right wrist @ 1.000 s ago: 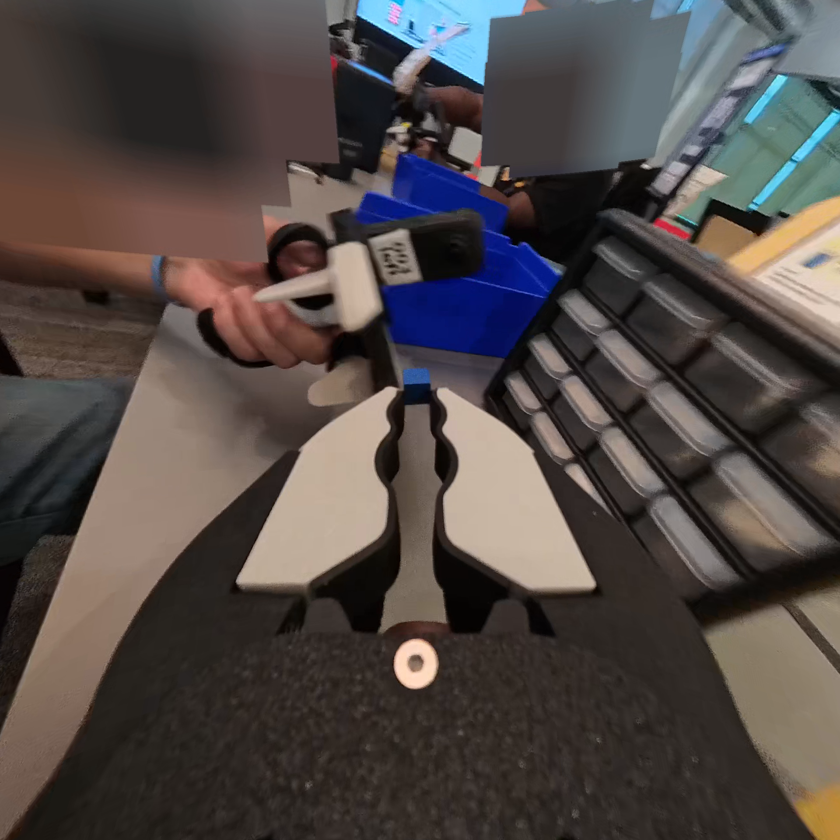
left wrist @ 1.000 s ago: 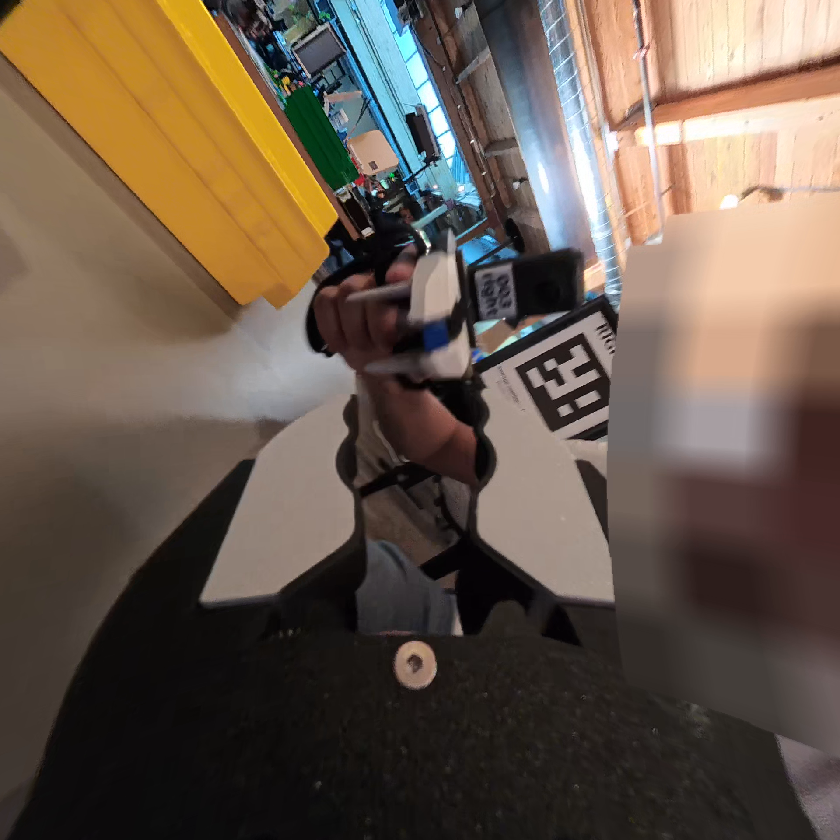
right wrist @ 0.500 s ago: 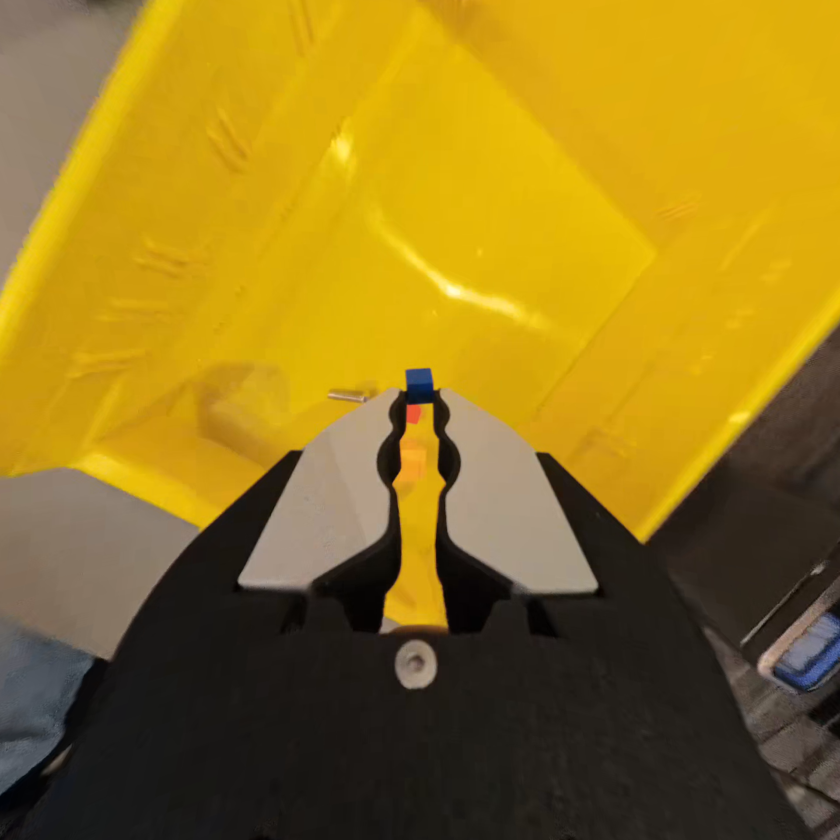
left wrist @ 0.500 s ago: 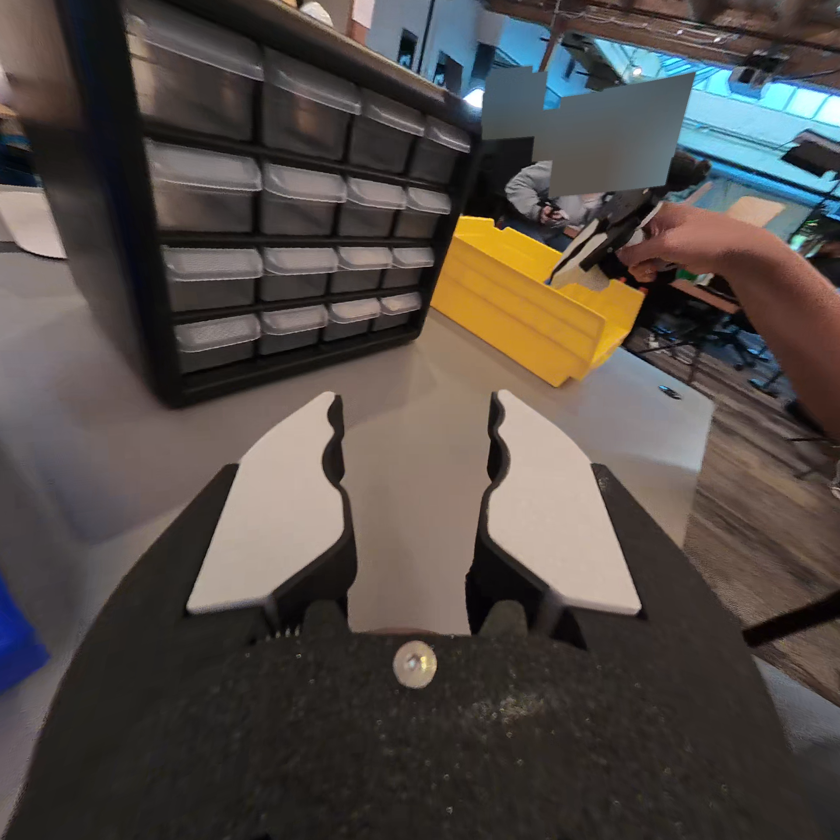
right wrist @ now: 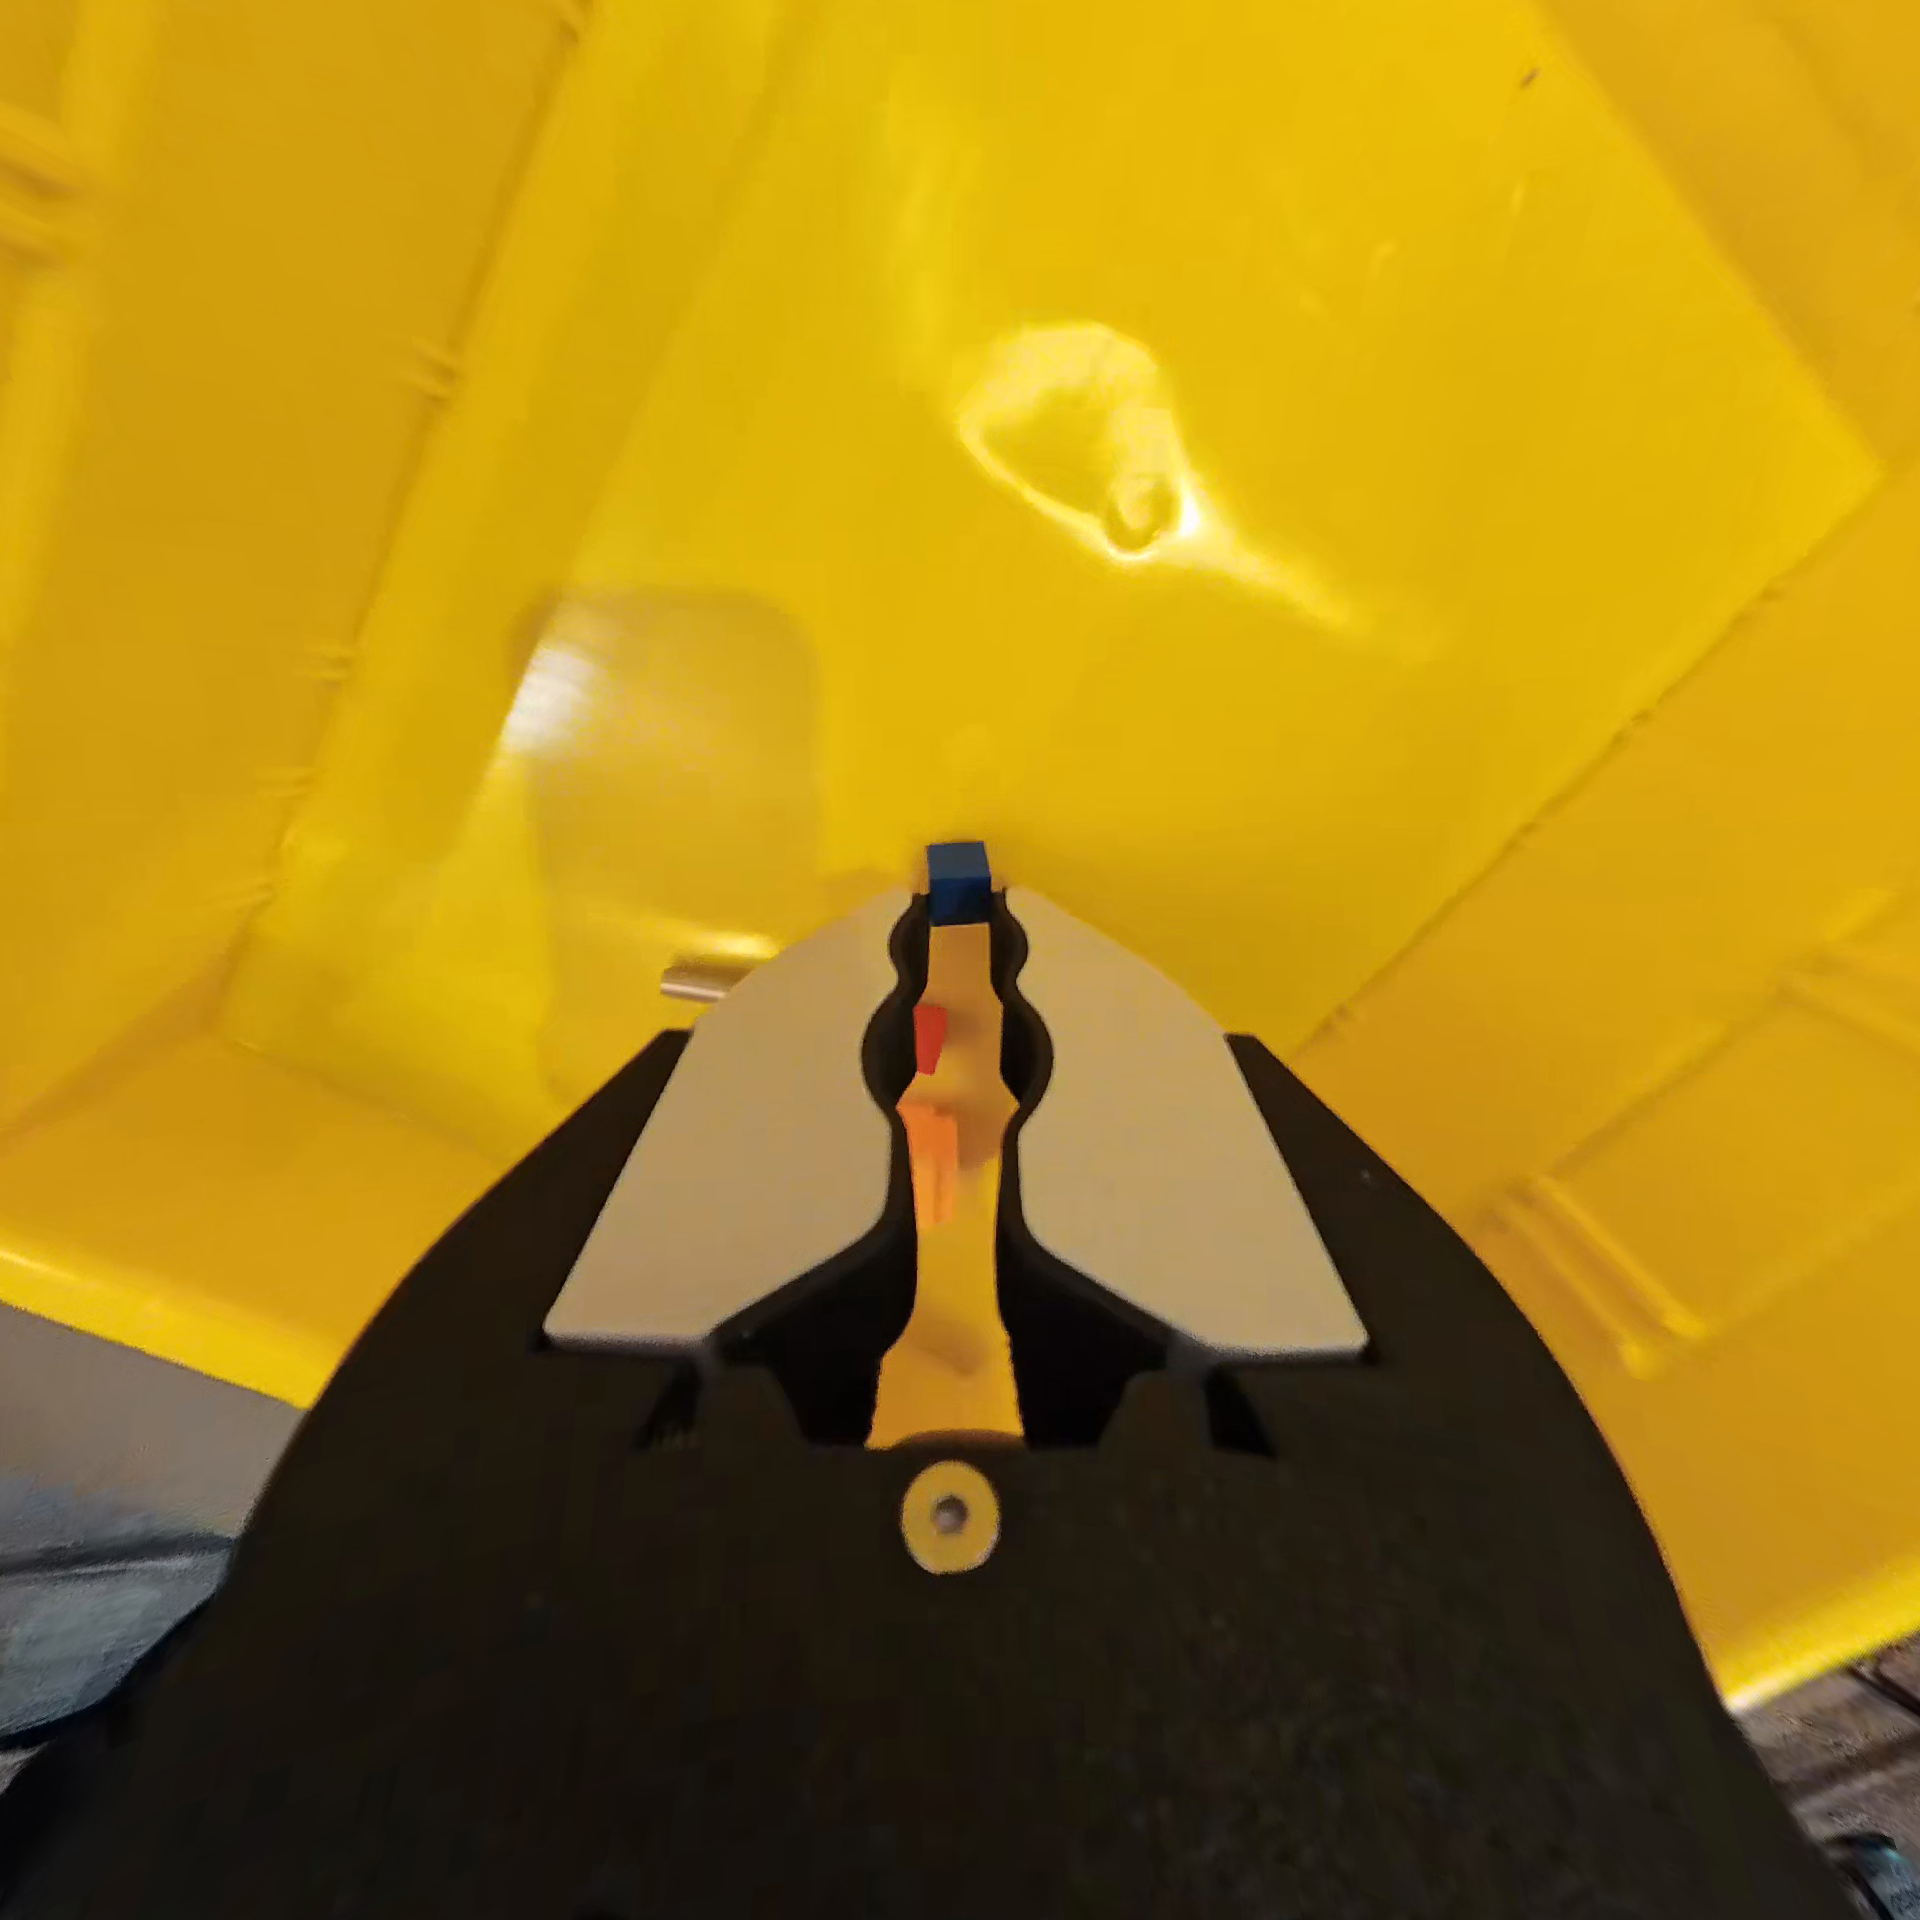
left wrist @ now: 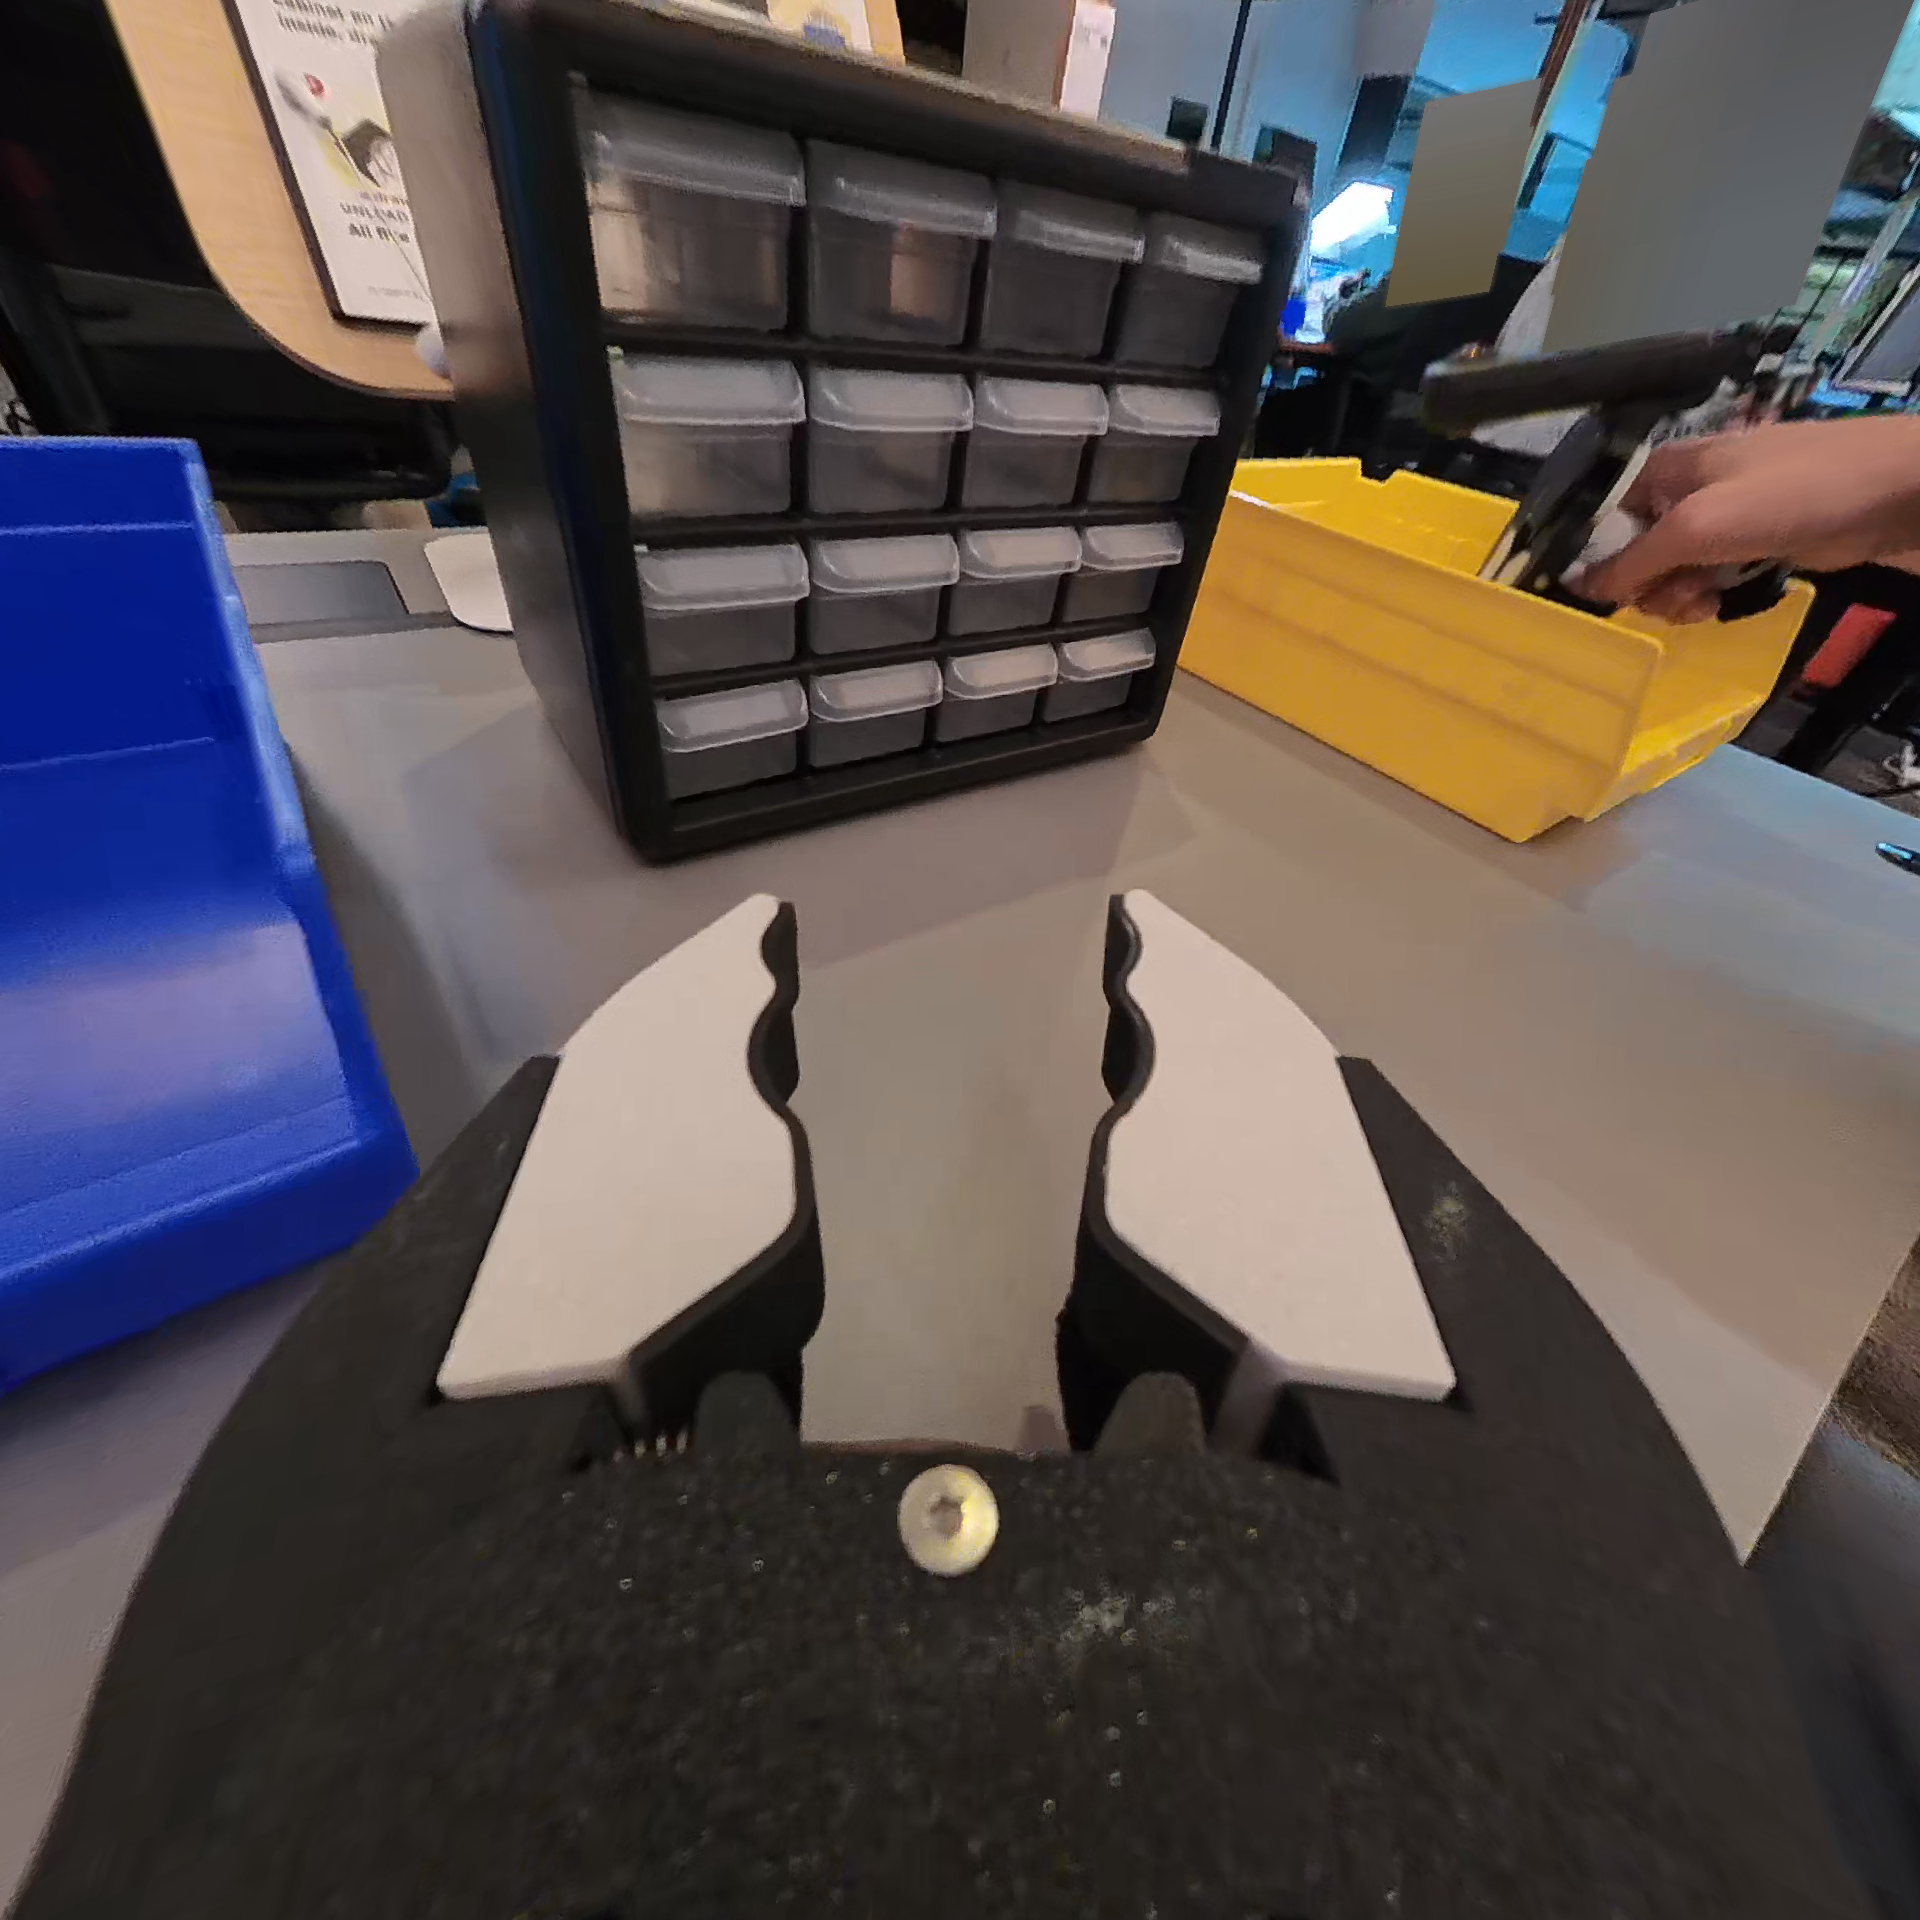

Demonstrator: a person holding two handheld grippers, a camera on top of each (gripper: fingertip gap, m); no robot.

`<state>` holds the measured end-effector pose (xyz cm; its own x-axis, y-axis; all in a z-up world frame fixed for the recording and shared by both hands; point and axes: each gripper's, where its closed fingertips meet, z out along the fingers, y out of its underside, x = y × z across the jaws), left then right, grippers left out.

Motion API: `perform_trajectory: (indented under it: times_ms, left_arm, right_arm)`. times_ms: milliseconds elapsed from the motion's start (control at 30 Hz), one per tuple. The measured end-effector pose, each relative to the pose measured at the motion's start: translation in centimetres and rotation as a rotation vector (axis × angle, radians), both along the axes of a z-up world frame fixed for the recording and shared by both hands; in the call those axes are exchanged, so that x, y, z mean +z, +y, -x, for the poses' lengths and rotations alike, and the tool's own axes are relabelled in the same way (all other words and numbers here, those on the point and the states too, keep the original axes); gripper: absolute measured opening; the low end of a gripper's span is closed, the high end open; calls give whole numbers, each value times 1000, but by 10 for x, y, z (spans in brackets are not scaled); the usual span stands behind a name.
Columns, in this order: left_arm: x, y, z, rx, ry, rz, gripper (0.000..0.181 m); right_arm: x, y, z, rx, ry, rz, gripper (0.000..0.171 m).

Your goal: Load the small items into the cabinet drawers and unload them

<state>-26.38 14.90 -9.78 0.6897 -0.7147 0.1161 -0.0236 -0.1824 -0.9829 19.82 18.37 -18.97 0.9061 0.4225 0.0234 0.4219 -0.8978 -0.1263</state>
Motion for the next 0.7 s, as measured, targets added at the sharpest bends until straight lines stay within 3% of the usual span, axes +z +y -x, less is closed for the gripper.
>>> perform_trajectory:
  times_ms: [467,600,700]
  left_arm:
    - [2,-3,-2,-32,-35,17,57]
    - [1,-3,-3,-57,-57,43,58]
    - [0,-2,-5,-70,-54,53,58]
  right_arm:
    - [-4,-5,-3,-24,15,-58,15]
    - [16,-1,7,-45,39,-247,27]
    - [61,1,15,-33,-16,-540,31]
